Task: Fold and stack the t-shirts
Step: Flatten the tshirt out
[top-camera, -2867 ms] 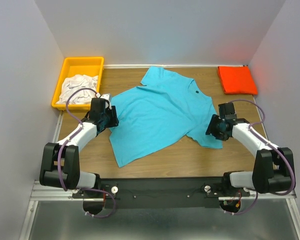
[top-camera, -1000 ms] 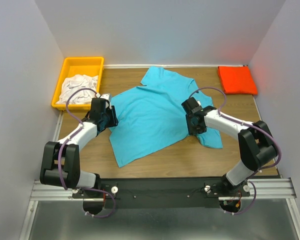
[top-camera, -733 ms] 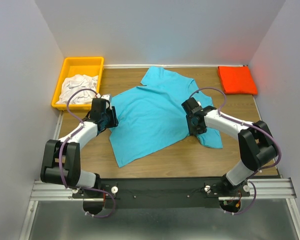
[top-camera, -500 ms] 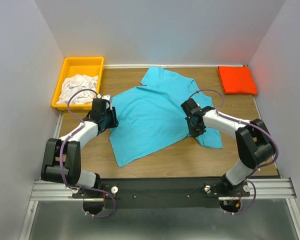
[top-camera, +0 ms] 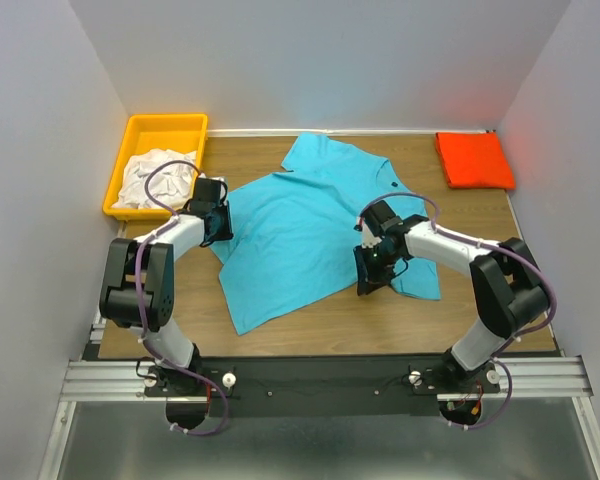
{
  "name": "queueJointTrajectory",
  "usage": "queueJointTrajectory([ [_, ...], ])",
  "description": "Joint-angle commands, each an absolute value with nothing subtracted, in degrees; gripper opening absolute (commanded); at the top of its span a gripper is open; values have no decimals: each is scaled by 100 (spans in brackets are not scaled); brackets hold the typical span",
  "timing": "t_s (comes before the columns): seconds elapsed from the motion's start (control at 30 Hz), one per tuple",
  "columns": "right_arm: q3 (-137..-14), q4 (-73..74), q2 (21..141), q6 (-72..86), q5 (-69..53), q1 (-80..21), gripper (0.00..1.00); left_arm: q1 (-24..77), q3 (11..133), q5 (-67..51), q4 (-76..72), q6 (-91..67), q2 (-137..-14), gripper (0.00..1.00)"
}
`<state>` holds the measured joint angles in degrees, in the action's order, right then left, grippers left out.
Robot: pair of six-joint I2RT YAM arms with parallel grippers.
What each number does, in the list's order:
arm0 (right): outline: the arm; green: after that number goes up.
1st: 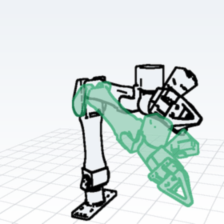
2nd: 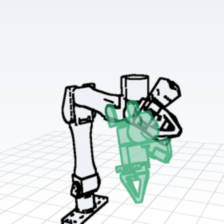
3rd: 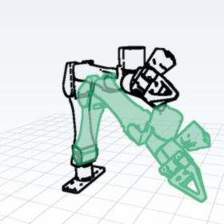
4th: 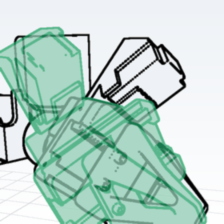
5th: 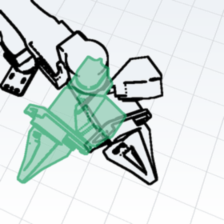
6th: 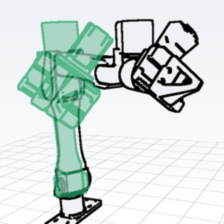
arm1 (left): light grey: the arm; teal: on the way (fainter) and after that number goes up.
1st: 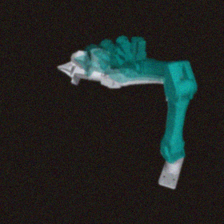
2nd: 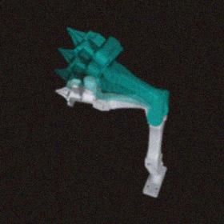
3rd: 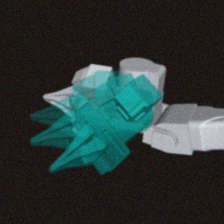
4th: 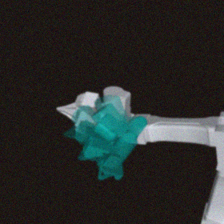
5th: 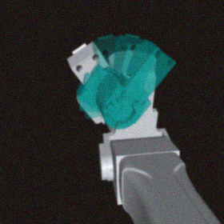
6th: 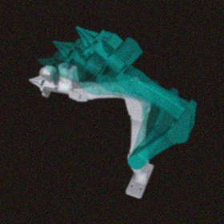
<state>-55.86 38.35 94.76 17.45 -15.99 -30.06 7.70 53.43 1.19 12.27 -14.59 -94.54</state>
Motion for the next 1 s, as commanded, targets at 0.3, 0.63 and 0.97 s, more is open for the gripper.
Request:
queueJointTrajectory([
  [0.3,-5564,3771,8604,2127,-211,-1102,44,694,6196,896,1521,-1310,-10204,37],
  [0.63,-5046,2743,9176,2487,-501,184,43,677,6556,958,1608,-1301,-10669,37],
  [0.97,-3826,2724,8623,2970,-755,536,44,668,7636,1063,2038,-1257,-11522,37],
])
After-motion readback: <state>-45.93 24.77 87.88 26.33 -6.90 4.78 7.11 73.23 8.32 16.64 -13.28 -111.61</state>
